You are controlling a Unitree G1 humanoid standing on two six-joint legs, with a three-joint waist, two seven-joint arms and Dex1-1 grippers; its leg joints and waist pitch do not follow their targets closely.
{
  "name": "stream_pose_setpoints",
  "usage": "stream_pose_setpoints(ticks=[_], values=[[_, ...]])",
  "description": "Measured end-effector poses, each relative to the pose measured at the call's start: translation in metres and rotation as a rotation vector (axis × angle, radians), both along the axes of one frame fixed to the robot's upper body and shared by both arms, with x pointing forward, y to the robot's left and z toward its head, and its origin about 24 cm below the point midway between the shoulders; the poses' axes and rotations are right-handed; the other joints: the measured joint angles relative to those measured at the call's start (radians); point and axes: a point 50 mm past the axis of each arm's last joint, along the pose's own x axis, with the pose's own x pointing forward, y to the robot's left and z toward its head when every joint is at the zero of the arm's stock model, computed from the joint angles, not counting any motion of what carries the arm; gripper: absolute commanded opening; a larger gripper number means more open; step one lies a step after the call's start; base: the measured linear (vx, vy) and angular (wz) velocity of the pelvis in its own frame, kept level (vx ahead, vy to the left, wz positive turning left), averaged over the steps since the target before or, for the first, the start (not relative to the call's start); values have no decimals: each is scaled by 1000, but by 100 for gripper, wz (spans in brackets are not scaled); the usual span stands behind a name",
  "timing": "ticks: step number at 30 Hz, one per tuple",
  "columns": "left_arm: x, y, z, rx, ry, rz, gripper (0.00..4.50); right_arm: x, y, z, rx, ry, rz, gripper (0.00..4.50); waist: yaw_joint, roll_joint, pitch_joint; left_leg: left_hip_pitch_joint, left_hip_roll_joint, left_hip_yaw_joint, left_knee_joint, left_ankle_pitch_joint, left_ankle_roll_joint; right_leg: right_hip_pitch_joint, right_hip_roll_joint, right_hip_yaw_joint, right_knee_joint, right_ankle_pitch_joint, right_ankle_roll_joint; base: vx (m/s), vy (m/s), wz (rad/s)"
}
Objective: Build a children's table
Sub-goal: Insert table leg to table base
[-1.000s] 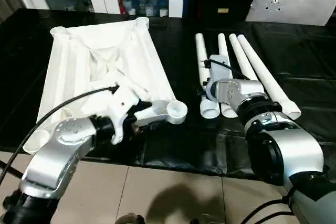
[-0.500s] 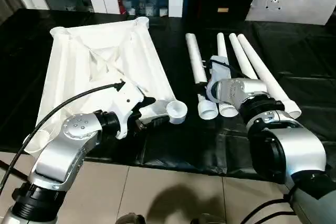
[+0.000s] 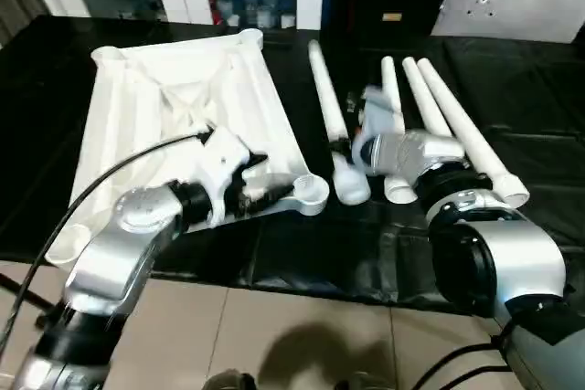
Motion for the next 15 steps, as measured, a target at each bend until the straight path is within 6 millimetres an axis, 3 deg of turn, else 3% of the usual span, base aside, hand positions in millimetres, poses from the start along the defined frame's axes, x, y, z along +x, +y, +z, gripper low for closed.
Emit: stream_pose_setpoints(ticks=[4,8,15], values=[[9,-8,13,-79,-40,22,351,2,-12,26,95,-268,-23,186,14,1,-1,-3,1,-1,4,-1,3,0,0,-2,-1,1,0,0,0,0],[16,-8,32,-227,-55,27,351,-14,-22,20,231,-378,71,185,23,3,-2,-5,1,0,9,-2,4,0,-1,-1,0,2,1,0,0,0],[14,-23,55,-494,11,-92,417,-58,-29,14,494,-477,348,184,35,3,-2,-6,1,0,12,-2,8,0,-1,-1,0,5,1,0,0,0]])
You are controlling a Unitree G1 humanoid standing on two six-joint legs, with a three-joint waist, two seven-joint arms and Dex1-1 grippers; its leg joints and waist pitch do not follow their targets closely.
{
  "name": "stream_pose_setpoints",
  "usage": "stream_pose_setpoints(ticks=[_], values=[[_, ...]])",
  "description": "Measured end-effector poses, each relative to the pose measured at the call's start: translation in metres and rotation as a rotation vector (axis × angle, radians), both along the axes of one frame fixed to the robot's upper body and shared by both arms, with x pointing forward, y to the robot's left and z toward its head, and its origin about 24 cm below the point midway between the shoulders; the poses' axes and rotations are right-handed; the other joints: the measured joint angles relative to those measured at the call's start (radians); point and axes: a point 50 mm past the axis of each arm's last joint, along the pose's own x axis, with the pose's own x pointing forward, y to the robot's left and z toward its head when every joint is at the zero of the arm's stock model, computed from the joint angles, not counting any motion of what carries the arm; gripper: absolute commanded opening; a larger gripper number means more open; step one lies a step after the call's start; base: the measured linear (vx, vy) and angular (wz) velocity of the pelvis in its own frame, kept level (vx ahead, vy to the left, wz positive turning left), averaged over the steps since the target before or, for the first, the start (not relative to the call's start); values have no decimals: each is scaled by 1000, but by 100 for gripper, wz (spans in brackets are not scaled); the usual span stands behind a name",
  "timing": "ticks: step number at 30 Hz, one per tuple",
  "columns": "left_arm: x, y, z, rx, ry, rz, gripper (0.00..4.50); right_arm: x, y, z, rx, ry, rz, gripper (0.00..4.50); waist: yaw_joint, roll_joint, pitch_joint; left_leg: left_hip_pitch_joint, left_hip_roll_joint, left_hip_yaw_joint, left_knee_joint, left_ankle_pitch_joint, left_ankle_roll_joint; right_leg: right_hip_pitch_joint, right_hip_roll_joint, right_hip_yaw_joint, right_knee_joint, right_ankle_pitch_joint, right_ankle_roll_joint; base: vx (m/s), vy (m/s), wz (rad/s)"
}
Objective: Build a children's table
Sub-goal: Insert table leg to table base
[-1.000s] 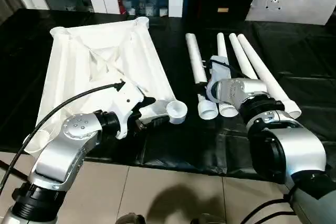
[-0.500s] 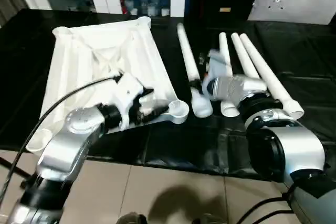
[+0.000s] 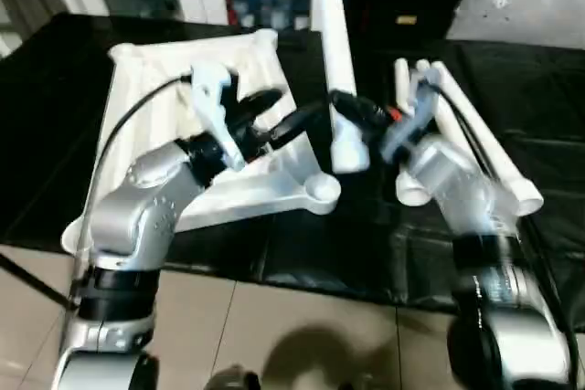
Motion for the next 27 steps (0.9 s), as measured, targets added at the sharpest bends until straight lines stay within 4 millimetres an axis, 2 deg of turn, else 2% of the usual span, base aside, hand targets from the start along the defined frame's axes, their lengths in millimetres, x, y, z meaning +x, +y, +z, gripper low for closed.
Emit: stream_pose_setpoints(ticks=[5,8,16,22,27], values=[[-2,-12,21,-120,15,-111,446,-26,-5,1,45,-75,135,184,13,0,0,0,0,0,1,1,1,1,0,1,0,3,0,0,0,0],[-6,-19,32,-164,7,-178,450,-33,-5,4,63,-92,178,184,13,5,-1,0,0,0,2,3,1,1,0,1,-1,6,-1,0,0,0],[-7,-22,31,-166,34,-204,450,-43,-9,5,74,-114,178,184,12,23,-11,0,0,0,1,3,-3,1,0,1,-1,8,0,0,0,0],[-5,-23,28,-148,51,-169,450,-46,-4,11,73,-154,173,184,10,25,-12,0,0,0,1,4,-3,1,0,1,-1,9,0,0,0,0],[1,-22,22,-72,49,-50,450,-39,7,9,-44,-194,17,184,7,24,-12,0,0,0,1,4,-3,1,0,1,-2,9,0,0,0,0]])
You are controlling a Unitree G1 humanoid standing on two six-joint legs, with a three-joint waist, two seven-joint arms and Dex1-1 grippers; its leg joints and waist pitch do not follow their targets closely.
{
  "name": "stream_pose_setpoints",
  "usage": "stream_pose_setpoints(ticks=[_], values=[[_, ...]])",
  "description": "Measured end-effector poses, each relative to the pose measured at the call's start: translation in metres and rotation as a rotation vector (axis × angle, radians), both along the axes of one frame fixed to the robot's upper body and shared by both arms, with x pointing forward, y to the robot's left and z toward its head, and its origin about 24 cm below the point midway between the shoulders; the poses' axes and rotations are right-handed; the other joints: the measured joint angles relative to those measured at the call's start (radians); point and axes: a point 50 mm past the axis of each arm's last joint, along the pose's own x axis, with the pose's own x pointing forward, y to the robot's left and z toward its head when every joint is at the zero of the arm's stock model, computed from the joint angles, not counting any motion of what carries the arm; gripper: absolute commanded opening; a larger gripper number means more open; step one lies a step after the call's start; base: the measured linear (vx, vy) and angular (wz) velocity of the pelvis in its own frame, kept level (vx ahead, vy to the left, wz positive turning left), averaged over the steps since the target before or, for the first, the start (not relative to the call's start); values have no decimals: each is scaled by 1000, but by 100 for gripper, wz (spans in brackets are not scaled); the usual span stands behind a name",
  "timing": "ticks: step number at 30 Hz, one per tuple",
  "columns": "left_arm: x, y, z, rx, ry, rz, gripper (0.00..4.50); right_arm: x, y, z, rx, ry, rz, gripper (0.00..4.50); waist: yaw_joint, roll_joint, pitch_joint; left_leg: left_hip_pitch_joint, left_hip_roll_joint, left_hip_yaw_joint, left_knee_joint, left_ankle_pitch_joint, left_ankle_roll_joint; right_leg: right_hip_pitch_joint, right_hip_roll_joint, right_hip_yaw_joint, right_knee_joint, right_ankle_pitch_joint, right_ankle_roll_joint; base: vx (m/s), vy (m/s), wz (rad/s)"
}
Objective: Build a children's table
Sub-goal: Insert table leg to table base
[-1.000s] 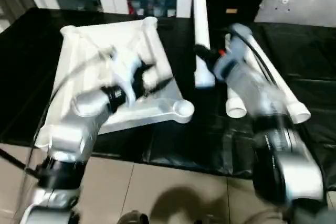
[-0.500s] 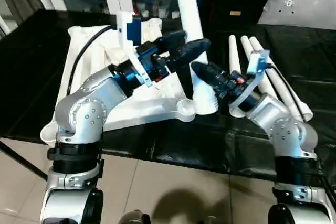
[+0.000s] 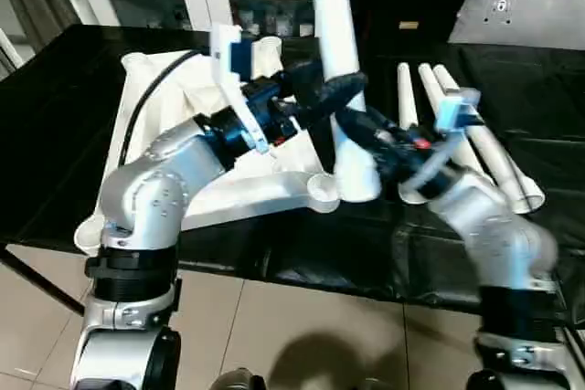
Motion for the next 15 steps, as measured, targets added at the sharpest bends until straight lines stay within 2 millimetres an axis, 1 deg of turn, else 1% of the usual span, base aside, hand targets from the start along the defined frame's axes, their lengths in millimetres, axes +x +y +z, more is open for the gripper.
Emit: stream_pose_setpoints(ticks=[2,6,8,11,12,15], values=[[2,0,0,4,-7,41,450,1,4,-1,-46,-32,-58,184,-1,0,0,0,0,0,0,0,0,0,0,0,0,0,0,0,0,0],[5,-4,1,-36,-2,115,450,1,15,-3,-224,-167,-184,184,-1,0,0,-1,0,0,0,0,0,0,0,0,-2,0,0,0,0,0],[7,-7,-2,-46,12,147,450,3,18,-4,-257,-203,-238,184,-2,0,0,-1,0,0,0,0,0,0,0,0,-1,0,0,0,0,0],[9,-11,-5,-64,29,178,450,5,19,-7,-307,-243,-329,184,-7,0,0,-1,0,0,0,0,0,0,0,0,-2,0,1,0,0,0],[9,-14,-4,-76,33,180,423,4,19,-9,-321,-256,-362,184,-9,0,0,-1,0,0,0,0,0,0,0,0,-2,1,1,0,0,0],[9,-18,-5,-92,56,206,416,4,23,-16,-359,-286,-418,184,-19,0,0,-2,0,0,0,0,0,0,0,0,-2,1,1,0,0,0]])
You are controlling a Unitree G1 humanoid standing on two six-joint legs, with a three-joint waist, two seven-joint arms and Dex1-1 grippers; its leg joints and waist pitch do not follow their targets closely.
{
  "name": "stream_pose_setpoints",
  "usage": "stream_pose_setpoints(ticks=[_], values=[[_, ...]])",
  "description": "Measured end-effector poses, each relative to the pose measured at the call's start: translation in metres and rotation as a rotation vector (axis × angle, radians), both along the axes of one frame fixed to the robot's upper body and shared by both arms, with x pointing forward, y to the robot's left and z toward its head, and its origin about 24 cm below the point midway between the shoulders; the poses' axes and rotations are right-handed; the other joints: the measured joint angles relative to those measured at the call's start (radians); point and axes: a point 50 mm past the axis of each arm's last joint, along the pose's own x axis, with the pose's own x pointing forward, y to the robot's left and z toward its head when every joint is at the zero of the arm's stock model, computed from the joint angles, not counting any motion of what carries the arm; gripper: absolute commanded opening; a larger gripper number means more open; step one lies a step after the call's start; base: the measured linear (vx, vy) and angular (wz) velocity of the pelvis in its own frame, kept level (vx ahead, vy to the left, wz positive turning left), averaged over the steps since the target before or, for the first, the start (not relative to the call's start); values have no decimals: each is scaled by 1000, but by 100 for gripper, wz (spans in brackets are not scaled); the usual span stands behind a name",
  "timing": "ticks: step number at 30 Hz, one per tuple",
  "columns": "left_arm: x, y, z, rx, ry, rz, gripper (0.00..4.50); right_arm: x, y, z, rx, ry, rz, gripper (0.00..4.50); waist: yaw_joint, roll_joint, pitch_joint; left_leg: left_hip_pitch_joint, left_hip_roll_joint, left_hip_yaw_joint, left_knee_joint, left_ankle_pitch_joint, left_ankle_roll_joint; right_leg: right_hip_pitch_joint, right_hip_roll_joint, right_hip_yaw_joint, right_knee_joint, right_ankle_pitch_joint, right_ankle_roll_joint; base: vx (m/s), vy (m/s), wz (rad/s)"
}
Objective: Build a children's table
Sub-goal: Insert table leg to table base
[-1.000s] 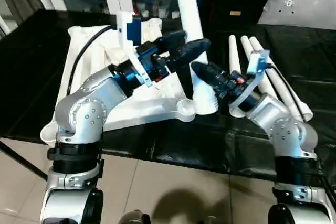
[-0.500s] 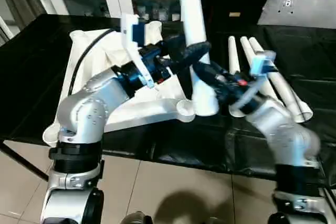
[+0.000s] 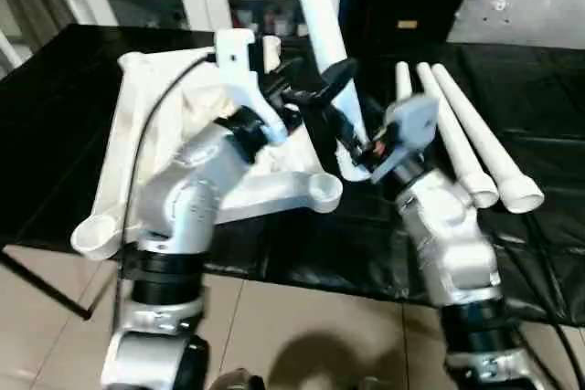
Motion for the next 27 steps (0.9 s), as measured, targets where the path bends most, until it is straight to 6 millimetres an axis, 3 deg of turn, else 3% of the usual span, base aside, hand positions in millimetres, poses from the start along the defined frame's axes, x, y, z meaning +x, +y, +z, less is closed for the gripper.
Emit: stream_pose_setpoints(ticks=[11,27], values=[[3,-9,-6,-42,49,49,416,-4,11,0,-141,-207,-81,184,-3,0,0,0,0,0,0,0,0,0,0,0,0,0,0,0,0,0],[4,-7,-11,-66,72,56,416,-3,13,-4,-147,-239,-94,184,-4,0,0,0,0,0,0,0,1,0,0,0,0,0,0,0,0,0]])
